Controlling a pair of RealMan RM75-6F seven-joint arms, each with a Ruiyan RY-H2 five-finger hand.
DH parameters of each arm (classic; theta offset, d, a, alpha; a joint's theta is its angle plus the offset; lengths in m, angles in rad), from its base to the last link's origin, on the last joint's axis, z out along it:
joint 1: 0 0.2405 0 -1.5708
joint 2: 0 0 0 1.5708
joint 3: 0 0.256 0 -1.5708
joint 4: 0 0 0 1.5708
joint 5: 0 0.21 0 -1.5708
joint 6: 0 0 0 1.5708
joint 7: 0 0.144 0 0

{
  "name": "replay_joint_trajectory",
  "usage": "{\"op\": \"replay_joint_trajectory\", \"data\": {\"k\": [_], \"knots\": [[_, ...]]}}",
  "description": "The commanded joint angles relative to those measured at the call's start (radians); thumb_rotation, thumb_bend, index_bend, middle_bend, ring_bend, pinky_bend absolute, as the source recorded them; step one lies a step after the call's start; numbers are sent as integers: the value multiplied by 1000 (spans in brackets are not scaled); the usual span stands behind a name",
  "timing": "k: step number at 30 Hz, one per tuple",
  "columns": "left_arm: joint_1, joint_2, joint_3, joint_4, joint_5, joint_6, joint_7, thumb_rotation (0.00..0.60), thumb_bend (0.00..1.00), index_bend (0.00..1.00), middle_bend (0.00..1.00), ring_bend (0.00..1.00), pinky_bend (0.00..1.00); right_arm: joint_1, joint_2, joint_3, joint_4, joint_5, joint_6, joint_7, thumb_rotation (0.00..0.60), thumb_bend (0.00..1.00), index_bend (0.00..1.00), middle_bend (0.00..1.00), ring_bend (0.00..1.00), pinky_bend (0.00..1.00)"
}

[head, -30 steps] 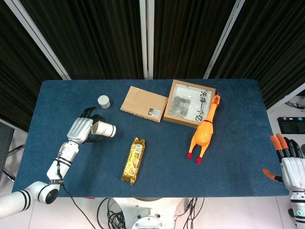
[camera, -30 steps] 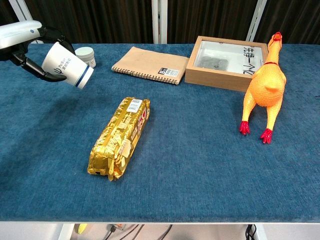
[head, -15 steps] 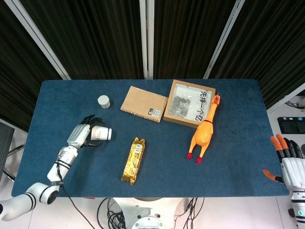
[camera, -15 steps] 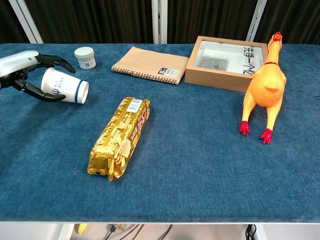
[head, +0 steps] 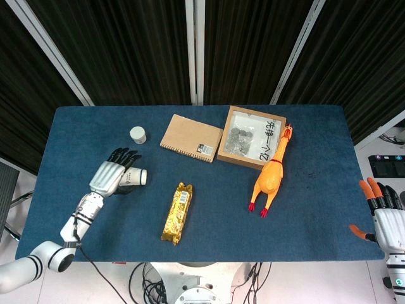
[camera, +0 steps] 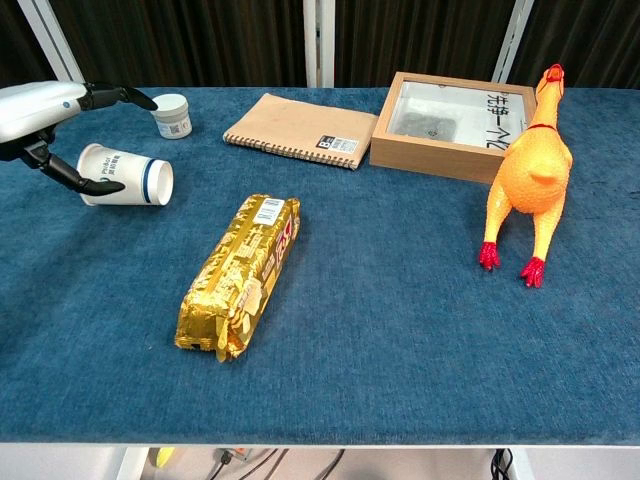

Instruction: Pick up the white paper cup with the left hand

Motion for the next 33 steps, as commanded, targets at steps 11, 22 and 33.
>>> {"op": "replay_joint_trajectory", "data": {"k": [11, 22, 33], "knots": [[-105, 17, -77, -391, -541, -59, 969, 600, 231, 203, 104, 0, 0, 0, 16, 10, 6, 17, -4, 36, 600, 11, 0, 0, 0, 0], [-190, -10, -102, -455, -773, -7, 1111, 600, 231, 216, 110, 0, 0, 15, 3, 14, 11, 31, -34, 19, 600, 14, 0, 0, 0, 0], [-260, -38, -81, -413, -868, 0, 1153, 600, 232, 229, 208, 0, 0, 15, -2, 14, 28, 45, -49, 23, 600, 15, 0, 0, 0, 0]]}}
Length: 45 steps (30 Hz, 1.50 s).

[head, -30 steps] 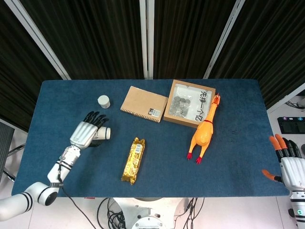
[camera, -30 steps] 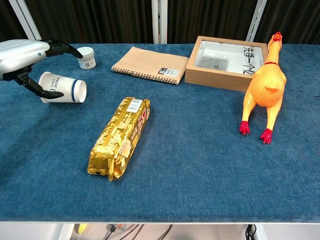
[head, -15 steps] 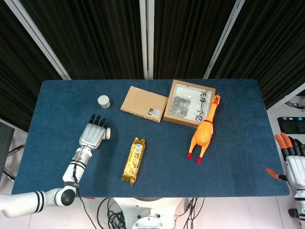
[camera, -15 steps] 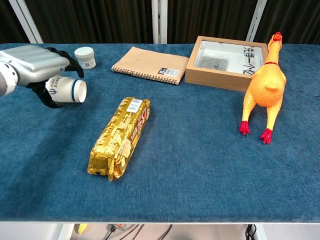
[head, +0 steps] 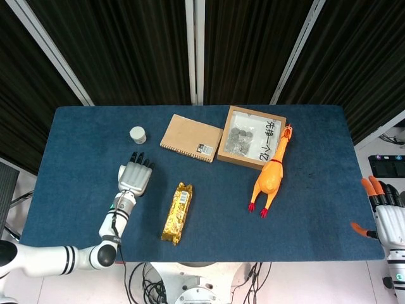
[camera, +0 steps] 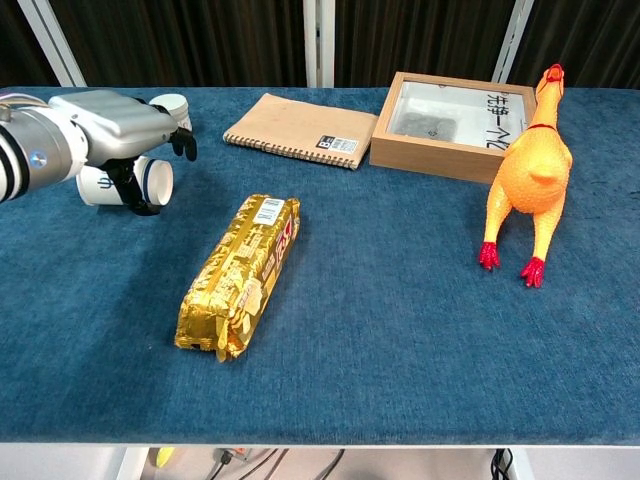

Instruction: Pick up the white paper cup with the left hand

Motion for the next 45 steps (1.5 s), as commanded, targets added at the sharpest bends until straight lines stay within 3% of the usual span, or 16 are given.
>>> {"op": "replay_joint_trajectory", "data": {"k": [1, 8, 16, 19, 22, 28, 33, 37, 45], "knots": [[-13, -7, 13, 15, -13, 7, 8, 600, 231, 237, 221, 0, 0, -1, 0, 0, 4, 2, -1, 3, 600, 16, 0, 0, 0, 0], [-28, -30, 60, 53, 43, 58, 33, 600, 231, 302, 328, 3, 0, 1, -7, -1, 15, 3, -5, 0, 600, 17, 0, 0, 0, 0], [-28, -38, 70, 75, 70, 57, 3, 600, 232, 408, 420, 72, 0, 1, -8, -3, 19, 6, -11, -1, 600, 17, 0, 0, 0, 0], [-23, -30, 60, 63, 87, 50, -39, 600, 233, 426, 437, 85, 0, 0, -7, -2, 19, 7, -10, 2, 600, 17, 0, 0, 0, 0], [-9, -18, 52, 49, 183, 65, -124, 600, 233, 429, 440, 88, 0, 1, -6, -1, 20, 9, -13, 3, 600, 17, 0, 0, 0, 0], [58, 12, 8, 37, 398, 94, -463, 600, 234, 433, 447, 88, 0, 2, -4, -2, 19, 8, -16, 5, 600, 17, 0, 0, 0, 0], [140, -2, 0, 142, 607, 124, -928, 600, 233, 429, 446, 88, 0, 2, 1, -1, 12, 10, -16, 5, 600, 17, 0, 0, 0, 0], [186, -26, 8, 275, 695, 110, -1285, 600, 234, 428, 444, 88, 0, 2, 4, -2, 1, 4, -13, -2, 600, 18, 0, 0, 0, 0], [235, -129, 32, 535, 783, 132, -1610, 600, 214, 420, 440, 88, 0, 1, 10, -4, -18, 1, -8, -14, 600, 18, 0, 0, 0, 0]]}}
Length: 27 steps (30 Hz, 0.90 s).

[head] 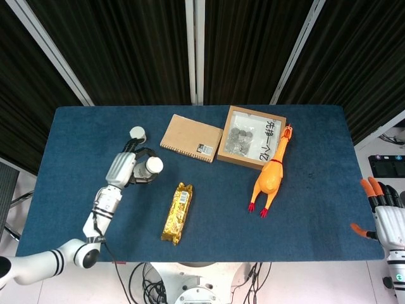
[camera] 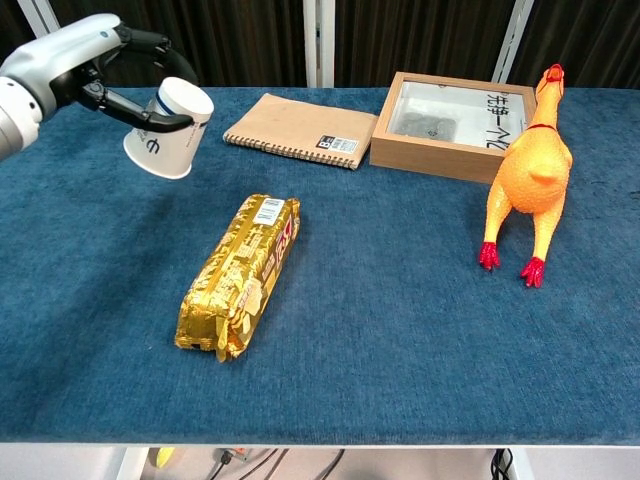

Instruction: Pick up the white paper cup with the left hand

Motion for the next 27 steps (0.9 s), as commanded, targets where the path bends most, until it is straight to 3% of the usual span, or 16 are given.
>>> {"op": "replay_joint_trajectory", "data": {"k": [1, 5, 11, 20, 27], "knots": [[68, -96, 10, 232, 121, 33, -245, 600, 210, 417, 438, 88, 0, 0, 2, 0, -3, 1, 0, -3, 600, 18, 0, 0, 0, 0], [82, -164, -1, 349, 138, 56, -373, 600, 206, 414, 433, 88, 0, 1, 3, 0, -10, -1, 0, -10, 600, 18, 0, 0, 0, 0], [86, -222, 15, 479, 173, 59, -439, 600, 205, 412, 426, 87, 0, 4, 2, -1, -12, 0, -6, -15, 600, 18, 0, 0, 0, 0], [86, -257, 19, 552, 191, 36, -503, 600, 204, 389, 399, 87, 0, 4, 1, -2, -6, 4, -9, -8, 600, 21, 0, 0, 0, 0], [86, -248, 43, 567, 228, 31, -561, 600, 179, 148, 116, 19, 0, 4, -2, -2, 0, 6, -11, -5, 600, 21, 0, 0, 0, 0]]}}
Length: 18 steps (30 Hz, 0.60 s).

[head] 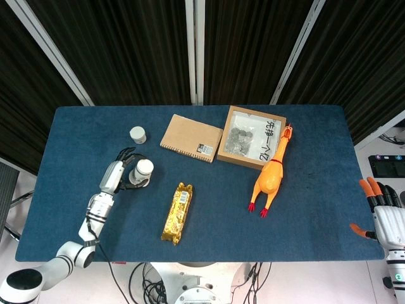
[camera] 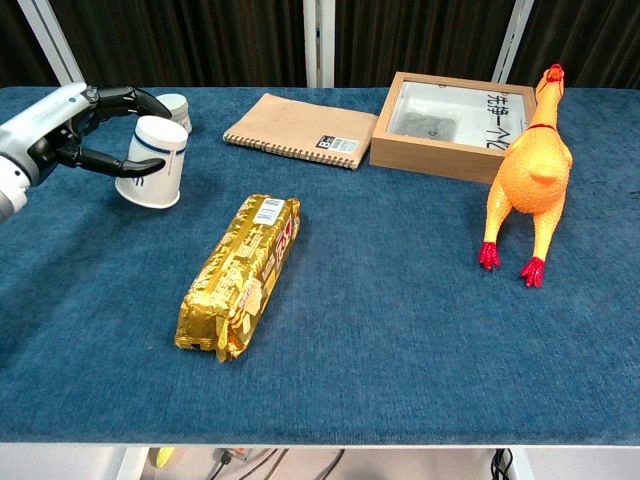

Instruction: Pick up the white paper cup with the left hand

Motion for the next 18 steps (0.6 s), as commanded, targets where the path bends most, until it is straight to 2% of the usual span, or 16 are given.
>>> {"op": "replay_joint_trajectory", "data": {"k": [1, 2, 4, 12, 15, 18], "knots": [[2, 5, 11, 9, 17, 4, -23, 600, 177, 122, 83, 11, 0, 0, -1, -1, 2, 1, -2, -1, 600, 21, 0, 0, 0, 0], [3, 5, 11, 13, 19, 9, -28, 600, 176, 82, 37, 4, 0, 1, -2, -1, 3, 2, -4, -2, 600, 21, 0, 0, 0, 0], [7, 4, 6, 16, 19, 21, -34, 600, 175, 48, 7, 0, 0, 1, -2, -1, 3, 2, -4, -3, 600, 21, 0, 0, 0, 0], [46, 66, -15, -35, 46, 175, -1, 600, 174, 7, 0, 0, 0, 0, 3, 3, -7, -1, 6, -9, 600, 21, 0, 0, 0, 0], [83, 132, -26, -106, 56, 269, 81, 600, 175, 7, 0, 0, 0, -3, 8, 4, -11, 0, 14, -9, 600, 21, 0, 0, 0, 0], [144, 239, -22, -214, 48, 327, 275, 600, 177, 10, 0, 0, 0, -11, 10, 5, -13, -3, 32, -19, 600, 21, 0, 0, 0, 0]]}}
